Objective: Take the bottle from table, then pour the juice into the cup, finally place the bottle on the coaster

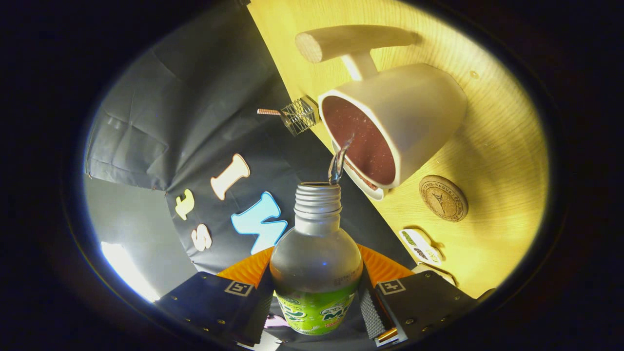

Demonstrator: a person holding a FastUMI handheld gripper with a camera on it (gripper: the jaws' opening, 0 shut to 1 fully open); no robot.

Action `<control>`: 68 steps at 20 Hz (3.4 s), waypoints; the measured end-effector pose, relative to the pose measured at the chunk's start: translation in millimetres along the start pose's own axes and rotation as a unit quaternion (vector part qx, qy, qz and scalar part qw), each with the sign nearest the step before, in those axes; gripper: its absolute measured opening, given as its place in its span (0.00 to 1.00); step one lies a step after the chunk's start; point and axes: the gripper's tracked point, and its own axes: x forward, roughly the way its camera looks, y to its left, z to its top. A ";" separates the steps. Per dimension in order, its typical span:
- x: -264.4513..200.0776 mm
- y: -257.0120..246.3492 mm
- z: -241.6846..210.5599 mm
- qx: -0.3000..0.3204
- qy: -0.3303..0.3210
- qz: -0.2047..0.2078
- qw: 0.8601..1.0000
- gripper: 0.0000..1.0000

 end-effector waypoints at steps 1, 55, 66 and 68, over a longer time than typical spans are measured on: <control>-0.3 0.3 1.2 0.003 -0.002 0.000 1.000 0.77; -0.7 9.2 1.9 0.016 -0.039 0.020 0.999 0.77; 5.3 -6.0 -0.6 -0.019 -0.028 0.008 0.999 0.77; 2.7 -9.5 -0.1 -0.042 -0.023 0.002 0.999 0.77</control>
